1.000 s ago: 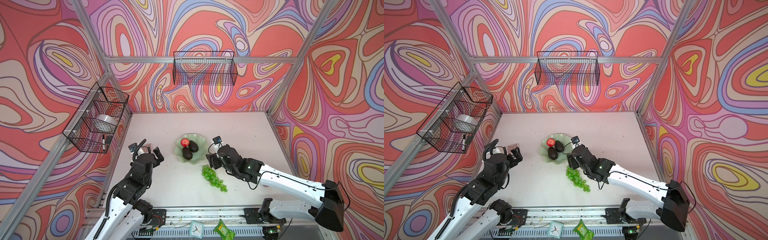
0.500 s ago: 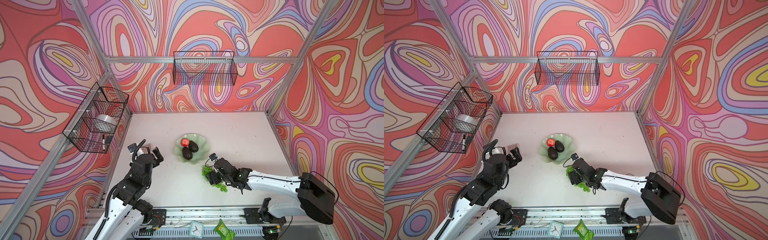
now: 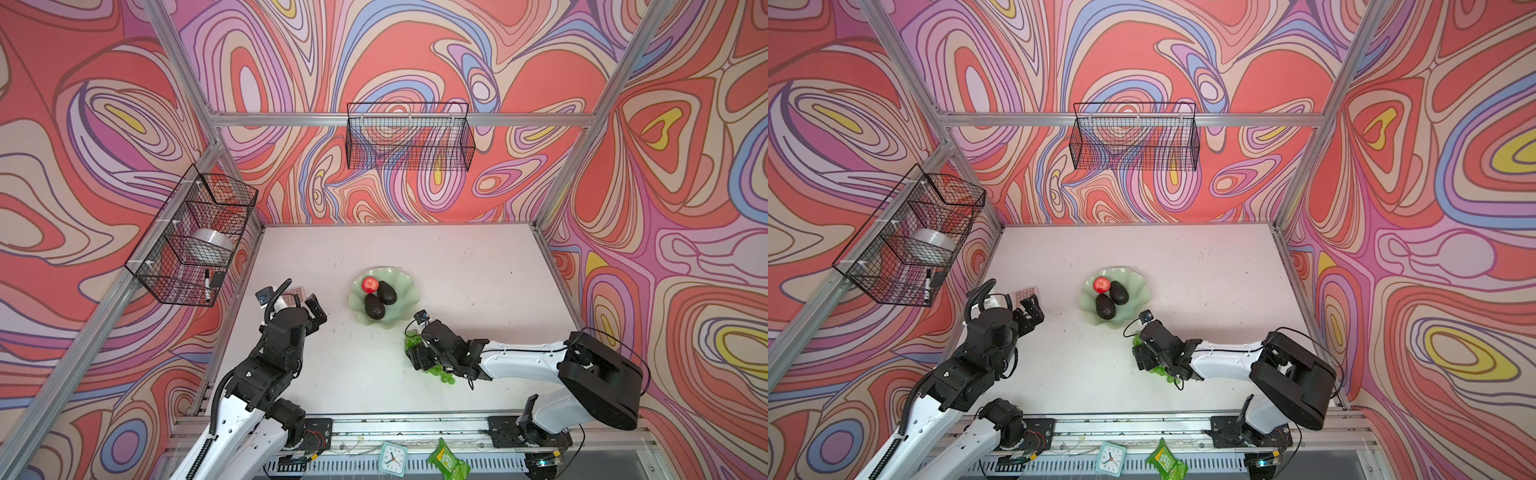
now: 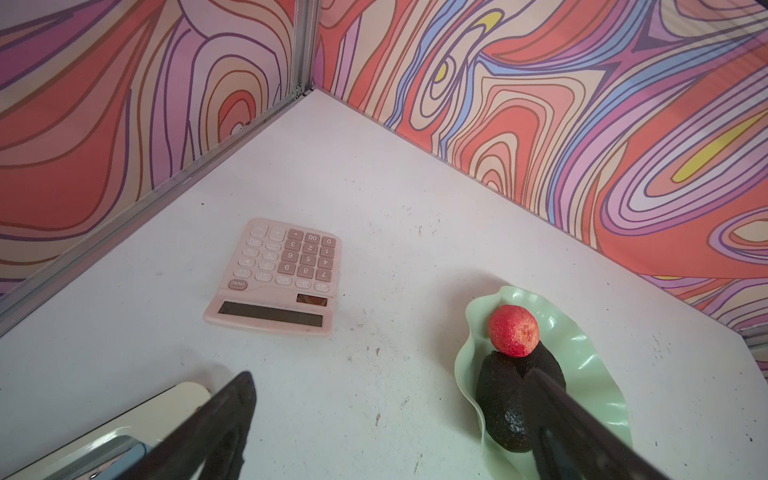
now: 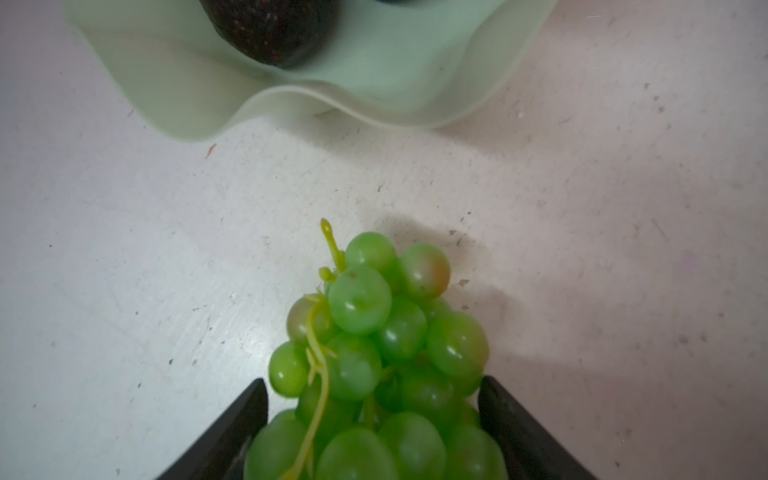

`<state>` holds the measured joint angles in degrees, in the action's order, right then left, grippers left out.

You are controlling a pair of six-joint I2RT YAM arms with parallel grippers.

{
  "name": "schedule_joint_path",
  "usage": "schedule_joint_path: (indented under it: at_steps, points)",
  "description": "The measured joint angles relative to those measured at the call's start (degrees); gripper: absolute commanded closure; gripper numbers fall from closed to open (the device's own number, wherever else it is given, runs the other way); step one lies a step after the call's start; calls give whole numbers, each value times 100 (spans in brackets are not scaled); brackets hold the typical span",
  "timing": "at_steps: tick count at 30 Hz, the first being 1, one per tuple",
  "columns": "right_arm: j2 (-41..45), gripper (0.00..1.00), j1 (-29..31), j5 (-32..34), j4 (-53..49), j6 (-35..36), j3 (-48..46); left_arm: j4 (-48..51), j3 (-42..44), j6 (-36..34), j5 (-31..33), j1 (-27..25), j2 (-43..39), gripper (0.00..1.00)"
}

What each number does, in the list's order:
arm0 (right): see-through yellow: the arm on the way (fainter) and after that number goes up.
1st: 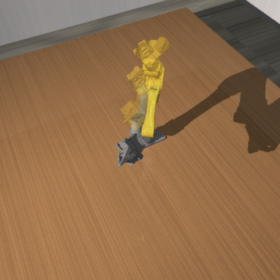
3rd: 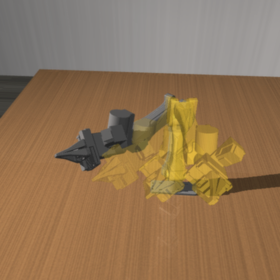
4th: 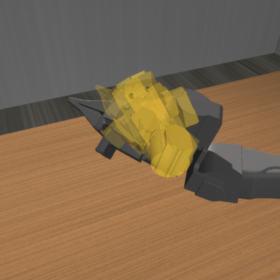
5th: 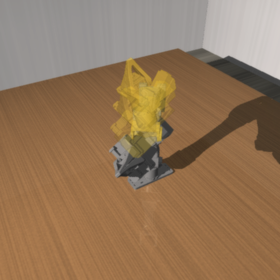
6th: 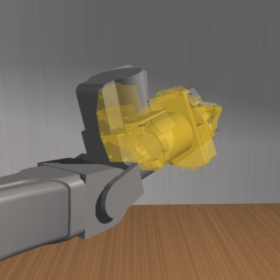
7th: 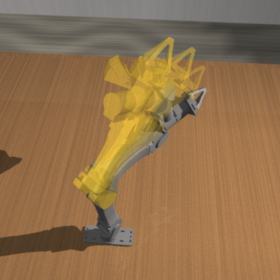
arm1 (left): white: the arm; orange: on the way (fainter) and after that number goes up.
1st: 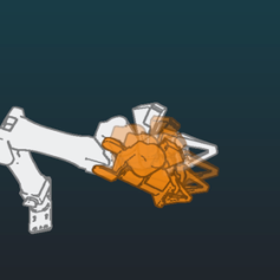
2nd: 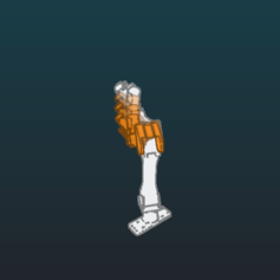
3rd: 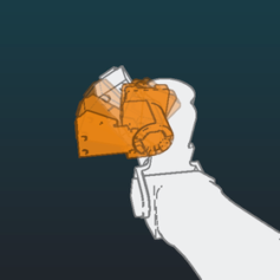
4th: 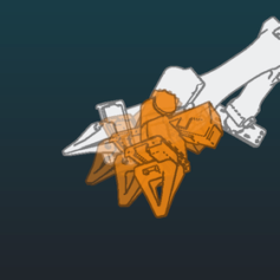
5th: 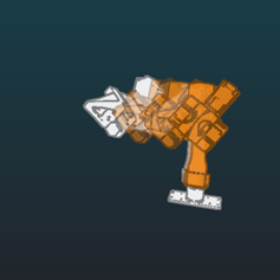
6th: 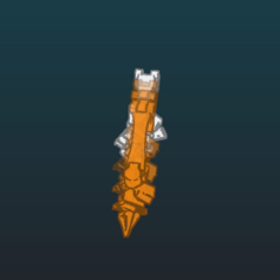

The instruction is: Place and organize the fake fruits in the fruit bowl

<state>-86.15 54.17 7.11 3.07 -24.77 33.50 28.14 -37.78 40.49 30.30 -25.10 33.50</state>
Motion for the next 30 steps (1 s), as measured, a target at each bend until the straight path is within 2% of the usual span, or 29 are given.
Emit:
schedule_joint_path:
  at_steps: [5,10,18,23,25,26,29,30]
  points:
    - [-37,47,17,116,273,-149,-59,0,0,-2,17,0,2,0]
    - [114,57,28,245,439,-293,-216,0,0,-2,31,0,2,0]
    - [1279,62,-225,570,-197,-389,-588,0,0,-24,37,0,9,0]
    - [2074,64,-424,778,-660,-269,-490,0,0,-24,35,0,39,0]
    - [2184,60,-433,824,-817,-190,-369,0,0,-22,35,0,37,0]
    - [2188,54,-435,828,-872,-160,-317,0,0,-22,35,0,37,0]
    - [2076,22,-439,785,-1075,-103,-181,0,0,-20,35,0,33,0]
    - [2002,17,-439,752,-1132,-140,-153,0,0,-22,35,0,31,0]
